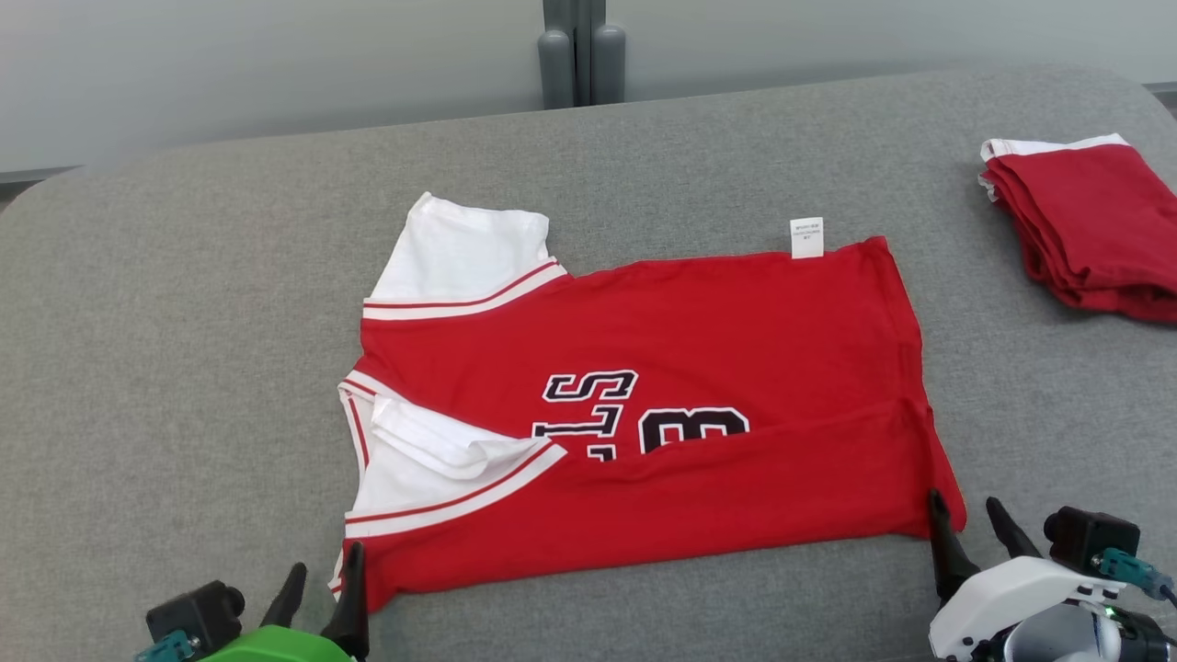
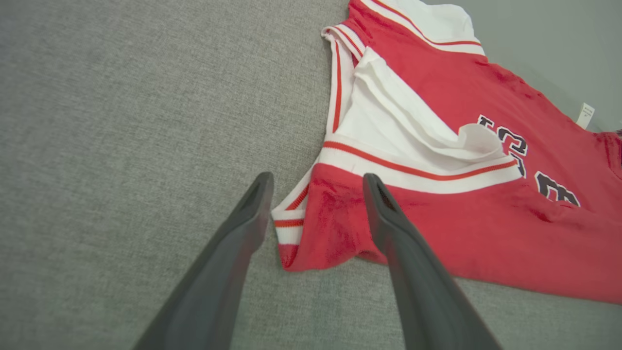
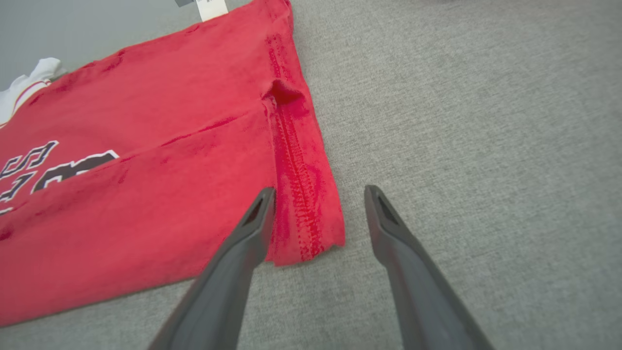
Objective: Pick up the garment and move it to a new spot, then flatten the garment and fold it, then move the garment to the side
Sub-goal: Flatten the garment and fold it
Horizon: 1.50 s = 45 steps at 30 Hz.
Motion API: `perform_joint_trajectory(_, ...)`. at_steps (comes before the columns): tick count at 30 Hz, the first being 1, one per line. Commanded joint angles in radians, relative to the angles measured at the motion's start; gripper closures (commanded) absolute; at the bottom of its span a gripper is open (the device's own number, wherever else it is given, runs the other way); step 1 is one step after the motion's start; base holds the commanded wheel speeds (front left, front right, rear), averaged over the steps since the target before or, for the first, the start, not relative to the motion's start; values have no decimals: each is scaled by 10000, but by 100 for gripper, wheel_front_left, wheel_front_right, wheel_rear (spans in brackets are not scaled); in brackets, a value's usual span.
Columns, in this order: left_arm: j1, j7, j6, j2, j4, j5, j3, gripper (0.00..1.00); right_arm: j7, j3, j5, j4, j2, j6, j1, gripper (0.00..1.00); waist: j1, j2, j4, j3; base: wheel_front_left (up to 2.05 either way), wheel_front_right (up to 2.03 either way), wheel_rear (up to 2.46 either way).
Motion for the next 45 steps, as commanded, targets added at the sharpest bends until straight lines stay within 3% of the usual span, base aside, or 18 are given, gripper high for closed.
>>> perform_joint_trajectory(1, -177, -30, 80, 235, -116, 151, 98, 0, 21, -123, -120, -166, -41, -16, 77, 0, 0, 0, -29, 26, 0, 0, 0)
perform_joint_trajectory(7, -1497, 362, -6, 1145, -747, 805, 45, 0, -31, -275, -525, -1050, -35, -15, -374, 0, 0, 0, -336, 415, 0, 0, 0)
perform_joint_trajectory(12, -3924, 1459, -283, 2109, -1067, 1476, -235, 0, 184, 240, -722, -1753, -38, -16, -1084, 0, 0, 0, -762, 1223, 0, 0, 0)
perform_joint_trajectory(18, -6993, 3180, -697, 2836, -157, 2062, -772, 0, 311, 888, -793, -2244, -35, -16, -2133, 0, 0, 0, -1267, 2474, 0, 0, 0)
perform_joint_trajectory(24, -9097, 4660, -1053, 3170, 1059, 2062, -1041, 0, 107, 1608, -628, -2320, -32, -16, -3079, 0, 0, 0, -1873, 3724, 0, 0, 0)
perform_joint_trajectory(30, -9667, 5686, -1310, 3574, 1638, 1745, -1073, 0, -301, 2048, -421, -2099, -31, -16, -3629, 0, 0, 0, -2391, 4550, 0, 0, 0)
perform_joint_trajectory(36, -9432, 5774, -1224, 3964, 1739, 1623, -862, 0, -638, 2086, -367, -1972, -28, -16, -3825, 0, 0, 0, -2614, 4892, 0, 0, 0)
perform_joint_trajectory(45, -9148, 6055, -1200, 3954, 1497, 1466, -1013, 0, -758, 2047, -466, -2195, -29, -16, -4054, 0, 0, 0, -2596, 4910, 0, 0, 0)
